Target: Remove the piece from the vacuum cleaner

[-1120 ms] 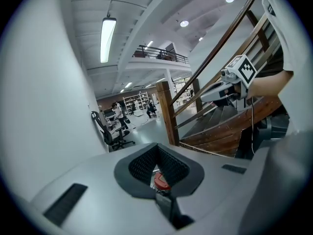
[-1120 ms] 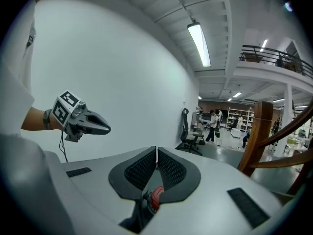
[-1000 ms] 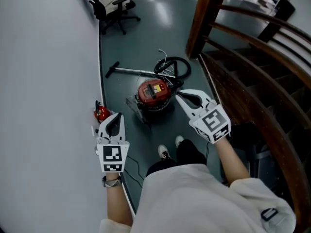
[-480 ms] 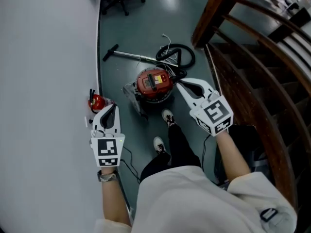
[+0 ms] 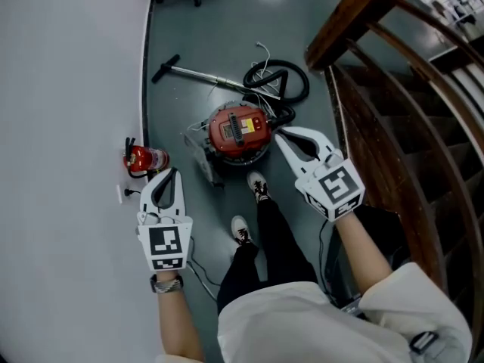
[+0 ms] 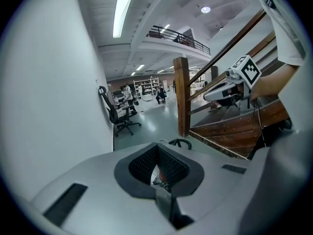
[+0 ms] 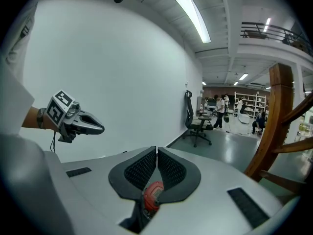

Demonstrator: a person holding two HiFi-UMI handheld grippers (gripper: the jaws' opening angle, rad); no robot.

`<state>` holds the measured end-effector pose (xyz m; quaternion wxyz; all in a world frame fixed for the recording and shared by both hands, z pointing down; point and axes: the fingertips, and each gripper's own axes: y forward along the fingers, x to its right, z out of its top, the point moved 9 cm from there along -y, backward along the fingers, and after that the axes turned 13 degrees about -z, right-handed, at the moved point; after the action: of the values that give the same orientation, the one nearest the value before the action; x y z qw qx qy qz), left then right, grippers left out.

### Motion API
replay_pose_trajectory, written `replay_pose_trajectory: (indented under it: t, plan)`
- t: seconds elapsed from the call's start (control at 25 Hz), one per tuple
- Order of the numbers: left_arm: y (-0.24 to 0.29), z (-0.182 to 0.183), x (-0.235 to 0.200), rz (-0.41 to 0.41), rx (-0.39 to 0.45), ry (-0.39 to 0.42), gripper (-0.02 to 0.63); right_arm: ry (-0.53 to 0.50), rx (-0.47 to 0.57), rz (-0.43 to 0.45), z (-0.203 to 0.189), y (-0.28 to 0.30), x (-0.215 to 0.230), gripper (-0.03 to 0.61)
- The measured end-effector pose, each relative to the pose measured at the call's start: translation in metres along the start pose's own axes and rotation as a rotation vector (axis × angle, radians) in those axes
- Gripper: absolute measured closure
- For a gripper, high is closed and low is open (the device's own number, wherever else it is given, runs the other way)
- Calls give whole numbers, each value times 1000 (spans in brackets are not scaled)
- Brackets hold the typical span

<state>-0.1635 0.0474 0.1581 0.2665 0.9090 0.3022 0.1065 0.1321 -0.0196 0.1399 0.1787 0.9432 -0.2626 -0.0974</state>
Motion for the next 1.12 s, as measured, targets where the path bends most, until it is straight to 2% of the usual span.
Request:
replay_pose_trajectory:
  t: [0.12, 0.28, 0.48, 0.8, 1.12]
  plan:
    - [24, -26, -7, 9, -13, -40, 615, 17, -39, 38, -27, 31, -3, 548]
    - [56, -60, -13, 5, -45, -84, 615, 43, -108, 42, -62, 70, -3, 546]
    - [89, -92, -17, 50, -79, -196, 615, 106, -182, 52, -105, 111, -3, 546]
    - [139, -151, -12, 15, -97, -292, 615, 88, -268, 141, -153, 158, -13, 546]
    - [186, -201, -10, -5, -74, -367, 615, 107, -315, 149, -212, 200, -10, 547]
